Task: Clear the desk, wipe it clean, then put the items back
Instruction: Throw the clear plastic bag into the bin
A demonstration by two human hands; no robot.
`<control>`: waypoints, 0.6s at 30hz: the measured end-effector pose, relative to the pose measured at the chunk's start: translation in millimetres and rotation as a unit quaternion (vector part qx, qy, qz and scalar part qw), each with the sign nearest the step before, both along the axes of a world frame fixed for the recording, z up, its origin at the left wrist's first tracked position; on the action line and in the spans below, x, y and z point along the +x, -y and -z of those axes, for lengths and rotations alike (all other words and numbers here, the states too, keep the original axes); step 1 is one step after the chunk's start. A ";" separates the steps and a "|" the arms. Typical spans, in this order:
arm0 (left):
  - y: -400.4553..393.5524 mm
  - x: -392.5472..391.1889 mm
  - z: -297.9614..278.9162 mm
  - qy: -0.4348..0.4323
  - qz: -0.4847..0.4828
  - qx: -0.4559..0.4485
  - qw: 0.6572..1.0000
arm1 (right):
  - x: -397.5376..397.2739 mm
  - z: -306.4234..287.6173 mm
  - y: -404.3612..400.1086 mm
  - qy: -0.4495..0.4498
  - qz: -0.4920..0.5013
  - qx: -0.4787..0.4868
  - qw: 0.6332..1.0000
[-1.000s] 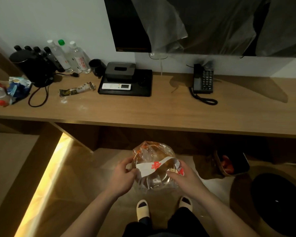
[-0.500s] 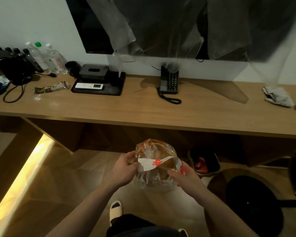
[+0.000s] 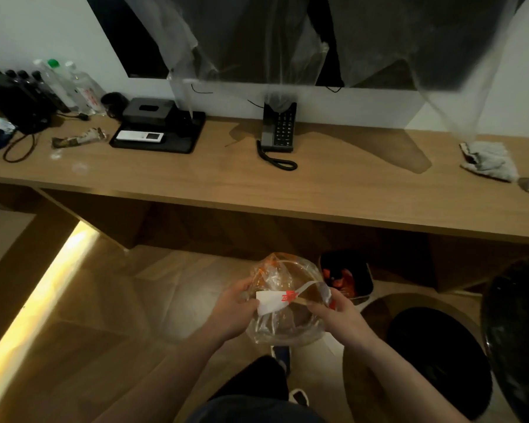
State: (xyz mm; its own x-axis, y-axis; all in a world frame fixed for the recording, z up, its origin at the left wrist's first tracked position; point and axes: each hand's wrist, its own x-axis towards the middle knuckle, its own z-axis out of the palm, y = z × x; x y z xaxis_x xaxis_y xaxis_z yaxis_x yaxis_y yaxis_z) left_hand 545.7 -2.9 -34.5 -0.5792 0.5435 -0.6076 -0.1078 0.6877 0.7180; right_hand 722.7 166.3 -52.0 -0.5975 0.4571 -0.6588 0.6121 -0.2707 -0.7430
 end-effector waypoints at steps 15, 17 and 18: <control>-153.4 -18.1 71.7 0.053 0.058 -0.028 0.997 | -2.3 28.8 -126.5 0.062 0.097 -0.041 0.993; -164.6 -12.7 77.6 0.065 0.049 -0.037 0.996 | 0.9 32.1 -137.5 0.076 0.115 -0.060 0.989; -168.3 -9.6 85.7 0.068 0.046 -0.039 0.996 | 4.2 34.9 -141.9 0.083 0.119 -0.067 0.987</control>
